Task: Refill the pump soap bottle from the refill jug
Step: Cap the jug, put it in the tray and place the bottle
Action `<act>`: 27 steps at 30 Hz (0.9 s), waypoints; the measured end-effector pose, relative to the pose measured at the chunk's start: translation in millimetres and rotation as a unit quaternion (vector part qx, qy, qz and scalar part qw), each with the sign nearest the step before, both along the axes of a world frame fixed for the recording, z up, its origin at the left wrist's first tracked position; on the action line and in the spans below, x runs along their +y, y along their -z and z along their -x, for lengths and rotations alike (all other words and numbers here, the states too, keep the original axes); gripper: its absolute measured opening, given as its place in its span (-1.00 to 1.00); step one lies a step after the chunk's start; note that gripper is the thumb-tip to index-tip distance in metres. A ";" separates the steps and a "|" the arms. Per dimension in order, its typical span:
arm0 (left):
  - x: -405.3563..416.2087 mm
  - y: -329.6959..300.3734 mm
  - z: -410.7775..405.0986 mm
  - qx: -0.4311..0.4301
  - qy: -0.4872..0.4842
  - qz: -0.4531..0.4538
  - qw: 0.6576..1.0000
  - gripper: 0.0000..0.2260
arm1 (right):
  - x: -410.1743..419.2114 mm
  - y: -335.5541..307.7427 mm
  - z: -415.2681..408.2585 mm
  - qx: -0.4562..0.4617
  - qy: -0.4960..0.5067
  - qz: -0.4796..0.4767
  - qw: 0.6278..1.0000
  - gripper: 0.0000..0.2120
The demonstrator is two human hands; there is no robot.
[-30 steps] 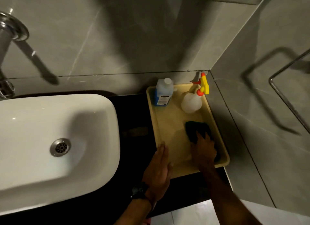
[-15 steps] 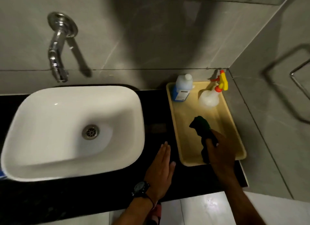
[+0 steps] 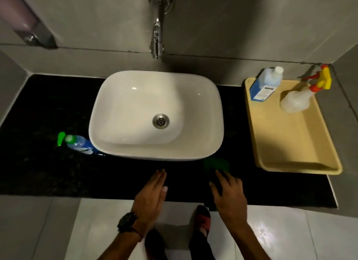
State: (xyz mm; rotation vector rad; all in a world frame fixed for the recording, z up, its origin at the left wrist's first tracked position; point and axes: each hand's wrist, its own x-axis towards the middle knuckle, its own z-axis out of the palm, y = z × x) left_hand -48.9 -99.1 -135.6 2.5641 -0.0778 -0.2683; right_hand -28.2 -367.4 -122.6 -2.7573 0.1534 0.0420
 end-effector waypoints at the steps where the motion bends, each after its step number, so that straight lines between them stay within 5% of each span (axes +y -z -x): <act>1: 15.9 0.3 -0.3 -0.014 -0.015 -0.016 1.000 -0.46 | 2.8 9.6 2.0 0.000 -0.025 0.036 0.999 -0.53; 5: 89.4 9.6 0.1 -0.032 -0.098 -0.088 0.991 -0.38 | 6.7 46.3 -0.4 -0.006 -0.123 0.121 0.985 -0.40; 9: 147.4 30.9 9.0 -0.029 -0.122 -0.148 0.981 -0.37 | 34.4 61.2 -8.6 0.015 -0.072 0.143 0.987 -0.38; 19: 171.5 63.9 13.3 -0.035 -0.109 -0.198 0.974 -0.43 | 306.2 68.3 5.9 -0.004 -0.246 0.025 0.969 -0.45; 24: 172.5 69.9 14.4 -0.038 -0.122 -0.188 0.974 -0.42 | 270.4 69.1 3.2 -0.022 -0.304 0.037 0.952 -0.41; 27: 171.2 69.4 14.5 -0.038 -0.123 -0.190 0.973 -0.41 | 203.2 69.3 1.8 -0.007 -0.221 0.075 0.972 -0.39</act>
